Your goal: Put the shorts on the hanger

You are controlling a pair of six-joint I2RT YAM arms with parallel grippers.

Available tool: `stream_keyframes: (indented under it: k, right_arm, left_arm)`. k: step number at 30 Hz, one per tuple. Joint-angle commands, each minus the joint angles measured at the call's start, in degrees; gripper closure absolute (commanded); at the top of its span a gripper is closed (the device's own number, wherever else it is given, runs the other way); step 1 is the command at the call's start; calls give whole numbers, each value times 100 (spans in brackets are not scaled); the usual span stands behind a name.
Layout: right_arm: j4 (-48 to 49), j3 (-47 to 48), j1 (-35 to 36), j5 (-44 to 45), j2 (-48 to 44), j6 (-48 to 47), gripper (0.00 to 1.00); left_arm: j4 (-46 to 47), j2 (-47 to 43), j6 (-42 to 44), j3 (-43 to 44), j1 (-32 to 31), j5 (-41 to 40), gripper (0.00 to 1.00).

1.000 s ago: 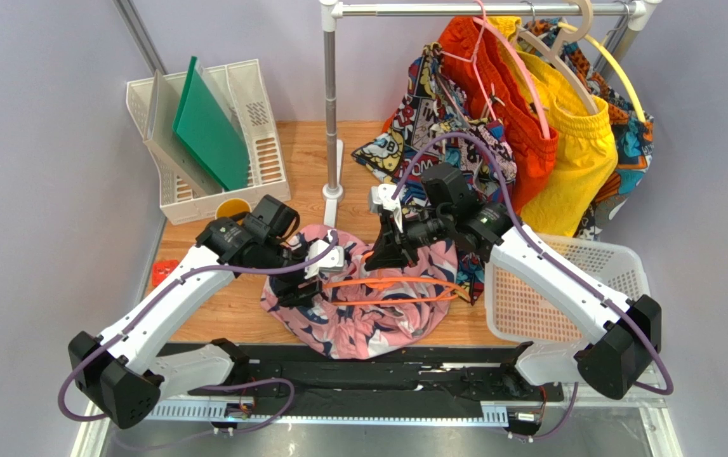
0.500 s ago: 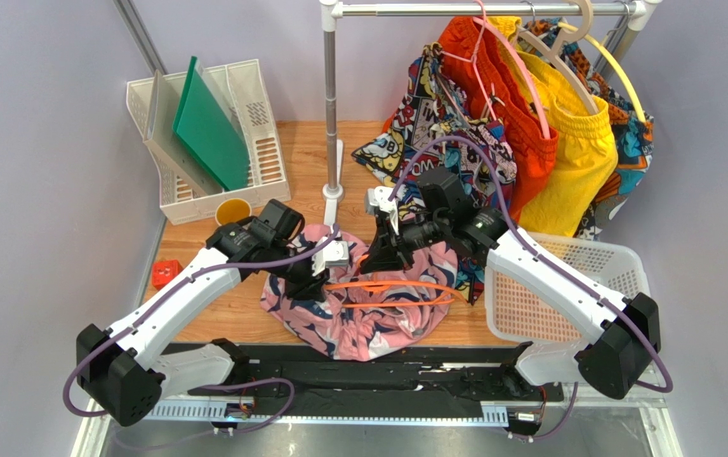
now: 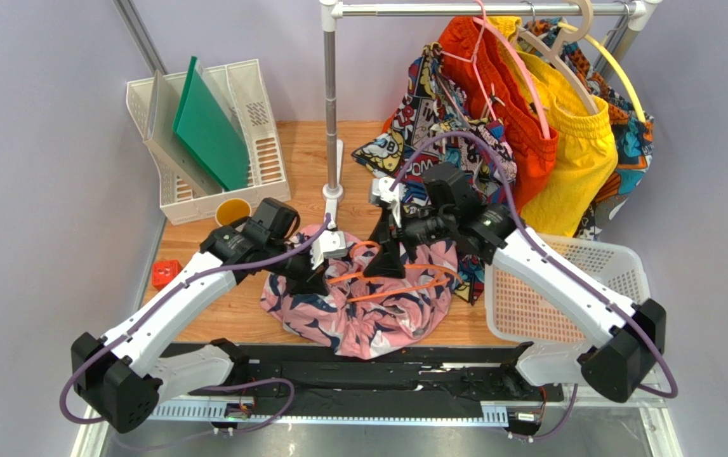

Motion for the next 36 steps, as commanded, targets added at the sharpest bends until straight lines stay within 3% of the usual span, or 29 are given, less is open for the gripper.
stream_keyframes:
  k: [1,6,10,21,24,36]
  right_arm:
    - [-1231,-27,-225,656,-1049,-617,27]
    - [-1902,-957,-182,744,-2252,-1611,34]
    - [-2105,-1432,108,876,-2440,-2725,37]
    - [-1367,-2014,1110,1245,-1289,-4810,48]
    - [-1095,-2075,1295,1412,-973,-4969,52]
    - [-786,-2286,1357,2238,-138,-5479,53]
  left_arm:
    - [531,-359,-491,-182,135,-46,100]
    - [646,-289,-703,-296,319,-38,100]
    - [690,-236,-764,-270,363,59,100]
    - [549,-165,-738,-191,486,85,100]
    - [523,-130,-729,-156,495,111,100]
    - [444,-130,-641,-129,495,155,100]
